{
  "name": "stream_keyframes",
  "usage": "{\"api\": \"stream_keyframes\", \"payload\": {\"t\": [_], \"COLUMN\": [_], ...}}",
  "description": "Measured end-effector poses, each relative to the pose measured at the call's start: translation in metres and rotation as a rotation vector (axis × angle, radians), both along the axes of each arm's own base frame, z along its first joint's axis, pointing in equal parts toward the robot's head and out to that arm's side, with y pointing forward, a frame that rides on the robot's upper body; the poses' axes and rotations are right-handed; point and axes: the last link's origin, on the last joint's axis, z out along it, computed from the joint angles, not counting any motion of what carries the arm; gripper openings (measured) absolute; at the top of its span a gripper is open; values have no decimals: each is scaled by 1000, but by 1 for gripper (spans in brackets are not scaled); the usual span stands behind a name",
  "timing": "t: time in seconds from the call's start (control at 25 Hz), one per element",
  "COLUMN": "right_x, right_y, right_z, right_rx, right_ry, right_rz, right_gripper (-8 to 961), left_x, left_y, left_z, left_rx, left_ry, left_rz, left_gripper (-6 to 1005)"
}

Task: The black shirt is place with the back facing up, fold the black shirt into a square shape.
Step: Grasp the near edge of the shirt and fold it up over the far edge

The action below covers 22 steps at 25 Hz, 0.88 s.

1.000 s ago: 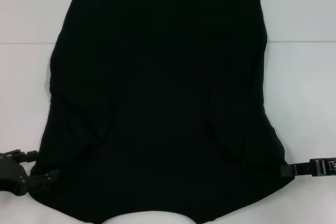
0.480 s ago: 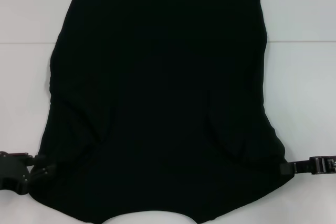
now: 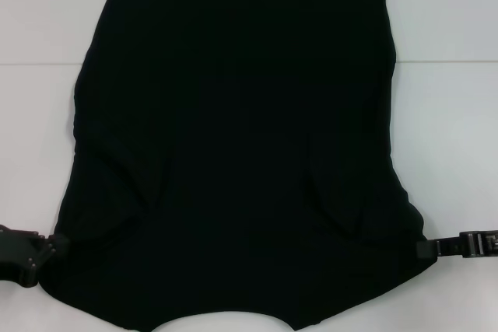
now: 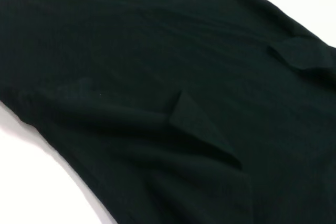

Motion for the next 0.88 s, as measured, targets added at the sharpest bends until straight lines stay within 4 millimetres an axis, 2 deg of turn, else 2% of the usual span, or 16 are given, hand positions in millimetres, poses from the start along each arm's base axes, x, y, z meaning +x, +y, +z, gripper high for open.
{"api": "stream_keyframes", "payload": {"t": [0.4,0.64,0.88], "right_x": [6,12,25], "right_y": [-7,-24,-44], "right_z": [1,2,13], "right_rx": [-5,-38,-61], "right_ry": [1,15,20], "right_rz": [-5,23,30], "right_gripper": [54,54,54], "left_x": [-2,-2,-3], "left_y": [-10,-34,-52], "left_z": [15,26,31], "left_rx": [7,-14,-37], "left_ry": [5,-64,-112], "left_rz": [37,78,102], "left_gripper": [25,25,25]}}
